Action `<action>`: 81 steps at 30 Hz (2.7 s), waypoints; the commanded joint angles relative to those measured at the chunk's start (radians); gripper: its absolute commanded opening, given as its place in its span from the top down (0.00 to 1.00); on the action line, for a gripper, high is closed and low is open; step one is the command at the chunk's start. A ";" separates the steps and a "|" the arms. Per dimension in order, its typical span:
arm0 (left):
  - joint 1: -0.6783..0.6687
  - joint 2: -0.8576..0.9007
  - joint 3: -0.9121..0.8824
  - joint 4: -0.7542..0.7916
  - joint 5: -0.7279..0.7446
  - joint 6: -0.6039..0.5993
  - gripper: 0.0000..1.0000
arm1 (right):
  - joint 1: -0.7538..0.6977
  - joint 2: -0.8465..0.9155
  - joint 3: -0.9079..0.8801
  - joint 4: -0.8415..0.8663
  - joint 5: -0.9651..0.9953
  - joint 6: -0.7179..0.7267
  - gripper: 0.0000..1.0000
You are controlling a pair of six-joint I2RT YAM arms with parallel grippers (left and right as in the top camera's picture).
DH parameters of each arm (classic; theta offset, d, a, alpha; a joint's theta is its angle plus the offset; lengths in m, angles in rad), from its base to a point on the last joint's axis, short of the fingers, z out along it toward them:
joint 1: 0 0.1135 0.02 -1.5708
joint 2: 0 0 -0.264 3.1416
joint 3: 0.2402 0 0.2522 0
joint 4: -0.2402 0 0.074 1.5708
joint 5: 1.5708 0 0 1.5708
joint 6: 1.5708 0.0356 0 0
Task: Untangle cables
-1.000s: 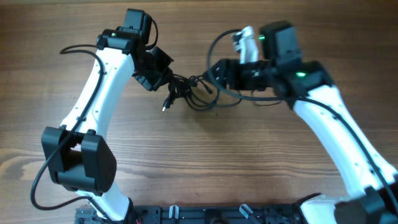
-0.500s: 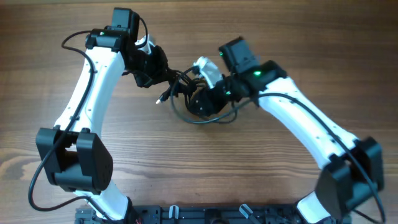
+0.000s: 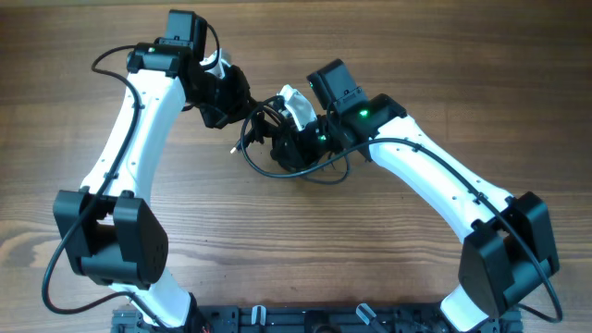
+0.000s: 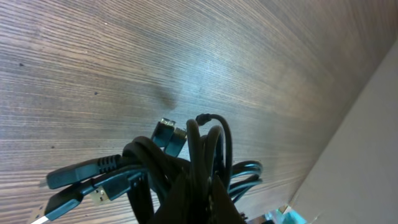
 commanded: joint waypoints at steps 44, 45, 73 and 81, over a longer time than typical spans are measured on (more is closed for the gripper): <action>-0.003 -0.010 0.006 -0.070 -0.045 0.136 0.96 | -0.300 -0.227 0.018 0.084 0.022 0.202 0.22; -0.002 -0.010 0.006 -0.076 -0.045 0.126 0.96 | -0.300 -0.228 0.018 0.084 0.002 0.175 0.19; 0.025 -0.010 0.006 -0.177 0.187 0.036 0.96 | -0.026 -0.254 0.028 -0.029 0.130 -0.188 0.53; 0.044 -0.010 0.006 -0.194 0.242 0.039 0.96 | 0.018 -0.186 0.028 -0.048 0.074 -0.303 0.55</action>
